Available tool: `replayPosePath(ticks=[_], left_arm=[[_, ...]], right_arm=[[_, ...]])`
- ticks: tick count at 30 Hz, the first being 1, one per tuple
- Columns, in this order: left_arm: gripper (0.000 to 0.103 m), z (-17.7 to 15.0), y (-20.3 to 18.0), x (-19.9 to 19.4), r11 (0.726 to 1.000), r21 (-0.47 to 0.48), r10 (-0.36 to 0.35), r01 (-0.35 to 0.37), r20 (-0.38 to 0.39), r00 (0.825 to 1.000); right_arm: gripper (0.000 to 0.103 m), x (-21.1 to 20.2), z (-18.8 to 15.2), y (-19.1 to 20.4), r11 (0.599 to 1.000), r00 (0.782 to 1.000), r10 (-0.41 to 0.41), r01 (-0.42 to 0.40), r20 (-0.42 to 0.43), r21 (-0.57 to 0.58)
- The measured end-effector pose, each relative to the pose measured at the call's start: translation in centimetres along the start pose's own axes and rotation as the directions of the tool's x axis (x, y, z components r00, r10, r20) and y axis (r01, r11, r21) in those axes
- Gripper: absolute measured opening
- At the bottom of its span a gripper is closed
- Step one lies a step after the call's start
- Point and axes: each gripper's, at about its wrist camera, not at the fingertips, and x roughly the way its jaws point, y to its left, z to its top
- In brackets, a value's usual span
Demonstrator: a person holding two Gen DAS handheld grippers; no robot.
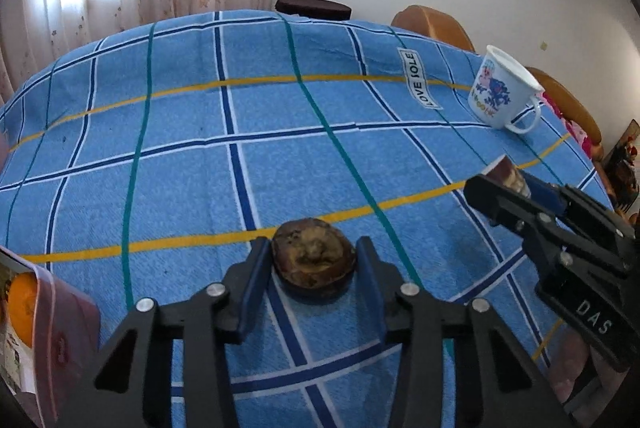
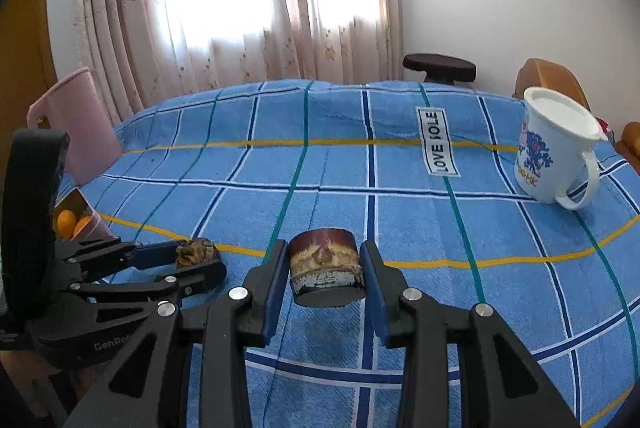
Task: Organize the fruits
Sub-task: 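Close the left tool around the dark brown round fruit and lift it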
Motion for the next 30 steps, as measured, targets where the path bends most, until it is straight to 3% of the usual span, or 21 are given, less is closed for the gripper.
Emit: replayPosePath(ticks=[14,30], left_arm=[[0.045,-0.6,-0.7,-2.5,0.999,0.028,0.018,-0.022,0.13,0.991],[0.045,-1.3,-1.0,-5.2,0.997,0.033,0.053,-0.064,0.269,0.962]], right_arm=[[0.038,-2.3,-0.2,0.9,0.999,0.992,0.014,-0.008,0.124,-0.042],[0.038,-4.1,-0.7,1.6,0.997,0.976,0.01,0.007,0.22,-0.078]])
